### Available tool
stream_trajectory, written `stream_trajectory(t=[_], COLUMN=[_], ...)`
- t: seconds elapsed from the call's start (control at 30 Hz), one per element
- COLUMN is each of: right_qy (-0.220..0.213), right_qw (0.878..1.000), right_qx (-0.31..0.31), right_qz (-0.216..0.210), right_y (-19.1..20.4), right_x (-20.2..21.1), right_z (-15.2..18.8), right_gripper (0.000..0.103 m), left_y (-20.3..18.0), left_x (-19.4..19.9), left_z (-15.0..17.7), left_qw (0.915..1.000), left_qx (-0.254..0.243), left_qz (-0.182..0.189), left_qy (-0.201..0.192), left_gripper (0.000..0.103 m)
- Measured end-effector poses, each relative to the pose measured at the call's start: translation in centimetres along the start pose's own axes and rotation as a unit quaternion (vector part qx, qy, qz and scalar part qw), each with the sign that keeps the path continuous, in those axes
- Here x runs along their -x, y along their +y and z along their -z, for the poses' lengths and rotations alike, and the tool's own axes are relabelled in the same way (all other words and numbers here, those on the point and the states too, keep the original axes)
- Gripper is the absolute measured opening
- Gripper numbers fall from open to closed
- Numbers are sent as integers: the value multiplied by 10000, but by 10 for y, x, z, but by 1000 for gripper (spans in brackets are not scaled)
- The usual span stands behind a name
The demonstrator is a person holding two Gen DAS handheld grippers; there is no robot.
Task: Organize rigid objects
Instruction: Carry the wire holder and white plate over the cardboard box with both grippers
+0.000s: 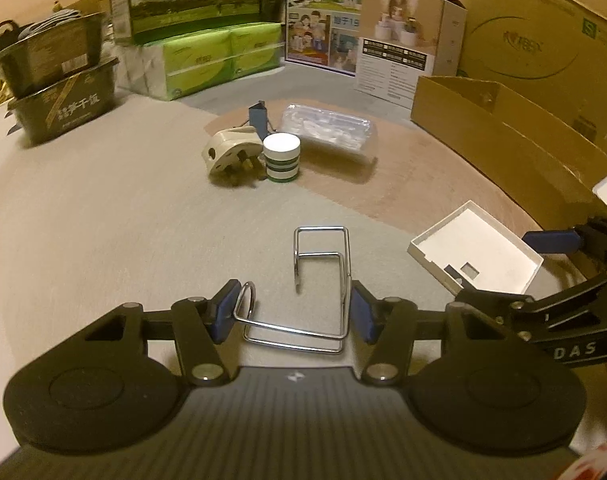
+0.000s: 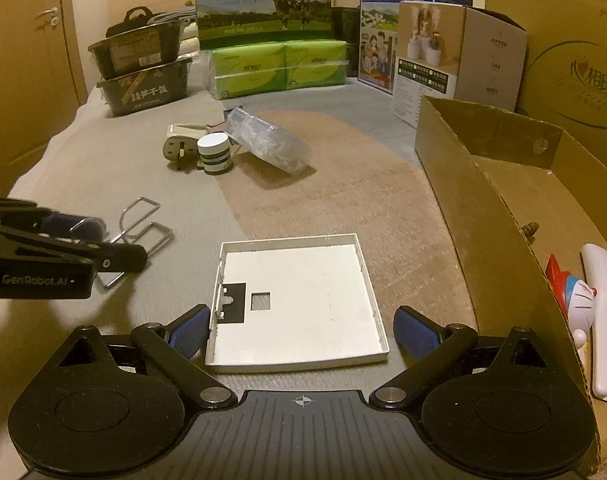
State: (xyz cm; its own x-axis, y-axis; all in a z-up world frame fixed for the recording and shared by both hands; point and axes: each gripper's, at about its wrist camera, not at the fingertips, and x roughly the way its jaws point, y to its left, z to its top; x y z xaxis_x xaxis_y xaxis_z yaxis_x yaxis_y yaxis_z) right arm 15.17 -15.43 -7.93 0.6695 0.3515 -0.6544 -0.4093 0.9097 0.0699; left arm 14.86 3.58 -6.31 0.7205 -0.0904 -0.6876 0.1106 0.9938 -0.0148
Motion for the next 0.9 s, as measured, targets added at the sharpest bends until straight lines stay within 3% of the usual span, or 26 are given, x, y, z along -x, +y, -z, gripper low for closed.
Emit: stream_trajectory(t=[0.1,0.17,0.5,0.9], right_qy=[-22,-52,-176,-461], right_qw=[10000,9999,9998,9988], right_qx=[39,104,50,-74], right_qz=[14,-28,82,169], right_y=[2,3,6,6], right_x=[-3,-2,23,74], right_z=[0,-1,-1,-1], right_gripper=[96,87,87,87], left_y=[-1,-1,-5,-18], left_x=[2,4,20,66], left_z=[1,1,3,0], left_qw=[10000,10000,9999,9995], left_qx=[61,86,139,228], left_qz=[-17,-13,-52,-143], left_qy=[21,34,53,-139], left_gripper=[54,54,51,51])
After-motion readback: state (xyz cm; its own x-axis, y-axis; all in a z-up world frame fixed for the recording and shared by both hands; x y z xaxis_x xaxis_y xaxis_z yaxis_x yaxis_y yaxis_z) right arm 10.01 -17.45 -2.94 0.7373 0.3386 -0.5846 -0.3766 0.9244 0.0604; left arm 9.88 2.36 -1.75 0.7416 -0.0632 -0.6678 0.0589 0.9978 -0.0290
